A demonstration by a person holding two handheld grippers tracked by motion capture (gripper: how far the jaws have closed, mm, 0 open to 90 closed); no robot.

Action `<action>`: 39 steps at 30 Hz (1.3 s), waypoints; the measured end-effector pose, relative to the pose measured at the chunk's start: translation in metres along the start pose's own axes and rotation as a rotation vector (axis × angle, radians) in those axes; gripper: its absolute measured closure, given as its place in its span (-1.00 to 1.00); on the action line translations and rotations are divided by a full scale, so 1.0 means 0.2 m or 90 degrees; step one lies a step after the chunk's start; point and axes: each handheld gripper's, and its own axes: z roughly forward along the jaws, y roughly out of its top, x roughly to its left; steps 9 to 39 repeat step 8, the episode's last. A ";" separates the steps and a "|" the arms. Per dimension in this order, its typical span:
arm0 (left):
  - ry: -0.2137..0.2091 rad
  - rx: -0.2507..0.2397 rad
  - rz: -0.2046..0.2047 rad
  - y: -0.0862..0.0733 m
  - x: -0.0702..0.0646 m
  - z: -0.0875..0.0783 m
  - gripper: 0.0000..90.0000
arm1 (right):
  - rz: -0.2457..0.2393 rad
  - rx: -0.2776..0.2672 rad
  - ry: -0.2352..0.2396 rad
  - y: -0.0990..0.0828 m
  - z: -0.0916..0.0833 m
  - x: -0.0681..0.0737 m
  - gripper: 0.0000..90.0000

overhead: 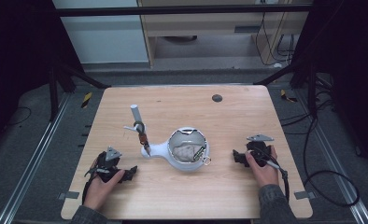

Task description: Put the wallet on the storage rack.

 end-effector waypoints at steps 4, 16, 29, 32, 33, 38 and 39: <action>-0.001 0.000 0.000 0.00 0.00 0.00 -1.00 | -0.006 0.000 0.004 -0.03 -0.04 0.02 -0.92; -0.003 0.000 0.002 0.00 0.00 0.00 -1.00 | -0.004 0.000 0.002 -0.06 -0.06 0.02 -0.92; -0.003 0.000 0.002 0.00 0.00 0.00 -1.00 | -0.004 0.000 0.002 -0.06 -0.06 0.02 -0.92; -0.003 0.000 0.002 0.00 0.00 0.00 -1.00 | -0.004 0.000 0.002 -0.06 -0.06 0.02 -0.92; -0.003 0.000 0.002 0.00 0.00 0.00 -1.00 | -0.004 0.000 0.002 -0.06 -0.06 0.02 -0.92; -0.003 0.000 0.002 0.00 0.00 0.00 -1.00 | -0.004 0.000 0.002 -0.06 -0.06 0.02 -0.92; -0.003 0.000 0.002 0.00 0.00 0.00 -1.00 | -0.004 0.000 0.002 -0.06 -0.06 0.02 -0.92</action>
